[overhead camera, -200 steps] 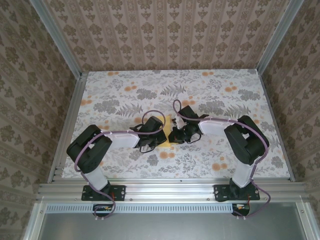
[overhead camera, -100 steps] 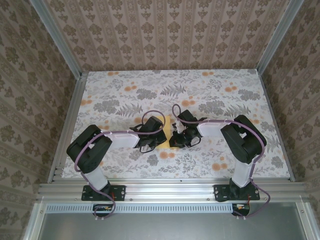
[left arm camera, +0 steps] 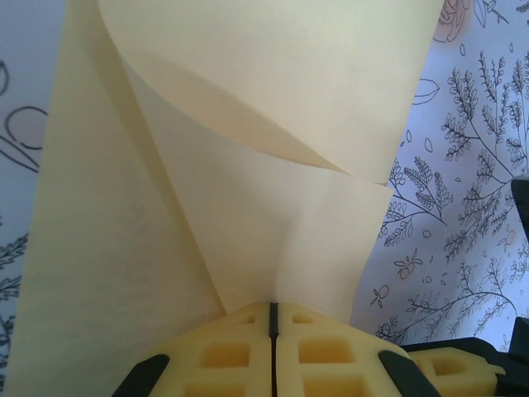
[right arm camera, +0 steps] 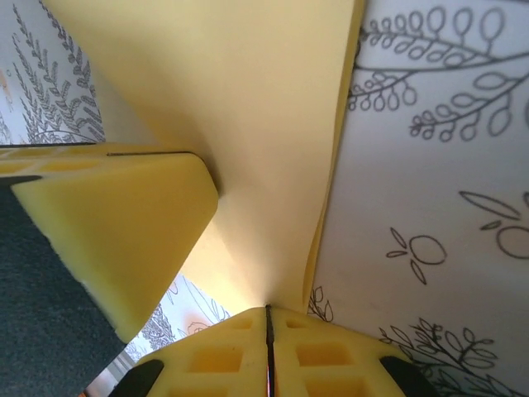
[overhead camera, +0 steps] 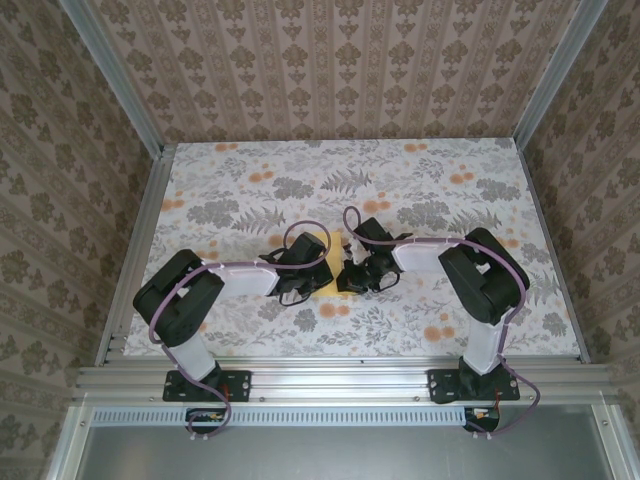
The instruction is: Fold a paper plane with a square sheet of paper (pick it up from the middle)
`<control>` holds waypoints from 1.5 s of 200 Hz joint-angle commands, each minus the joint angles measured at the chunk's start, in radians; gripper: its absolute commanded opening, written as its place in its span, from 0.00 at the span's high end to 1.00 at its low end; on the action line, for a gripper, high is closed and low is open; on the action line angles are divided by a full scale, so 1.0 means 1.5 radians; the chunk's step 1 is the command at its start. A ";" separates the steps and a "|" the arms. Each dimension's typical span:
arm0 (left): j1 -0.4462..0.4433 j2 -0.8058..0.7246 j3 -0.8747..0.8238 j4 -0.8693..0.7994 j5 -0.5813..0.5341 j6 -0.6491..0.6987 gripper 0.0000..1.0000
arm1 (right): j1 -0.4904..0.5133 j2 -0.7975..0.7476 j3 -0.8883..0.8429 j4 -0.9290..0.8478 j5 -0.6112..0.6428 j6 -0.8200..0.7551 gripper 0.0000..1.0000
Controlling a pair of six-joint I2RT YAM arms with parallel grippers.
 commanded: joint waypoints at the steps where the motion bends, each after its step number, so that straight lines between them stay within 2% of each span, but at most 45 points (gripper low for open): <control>1: -0.003 0.014 -0.012 -0.028 -0.015 -0.006 0.91 | 0.004 0.024 -0.013 -0.026 0.034 -0.003 0.90; 87: 0.044 -0.002 0.011 -0.007 -0.022 0.060 0.85 | 0.004 0.037 -0.044 -0.113 0.084 -0.057 0.91; 162: 0.123 0.028 0.024 -0.016 -0.005 0.131 0.85 | 0.004 0.030 -0.055 -0.122 0.083 -0.067 0.92; 192: 0.144 0.010 0.031 -0.024 -0.001 0.165 0.84 | 0.004 0.028 -0.054 -0.122 0.081 -0.065 0.91; 220: 0.145 -0.039 0.016 -0.010 0.017 0.194 0.82 | 0.004 0.024 -0.051 -0.121 0.077 -0.063 0.91; 256: 0.119 -0.091 -0.029 0.070 0.063 0.175 0.80 | 0.004 0.024 -0.047 -0.112 0.063 -0.057 0.92; 300: 0.079 -0.054 -0.043 0.106 0.064 0.152 0.81 | 0.004 0.033 -0.053 -0.101 0.056 -0.051 0.92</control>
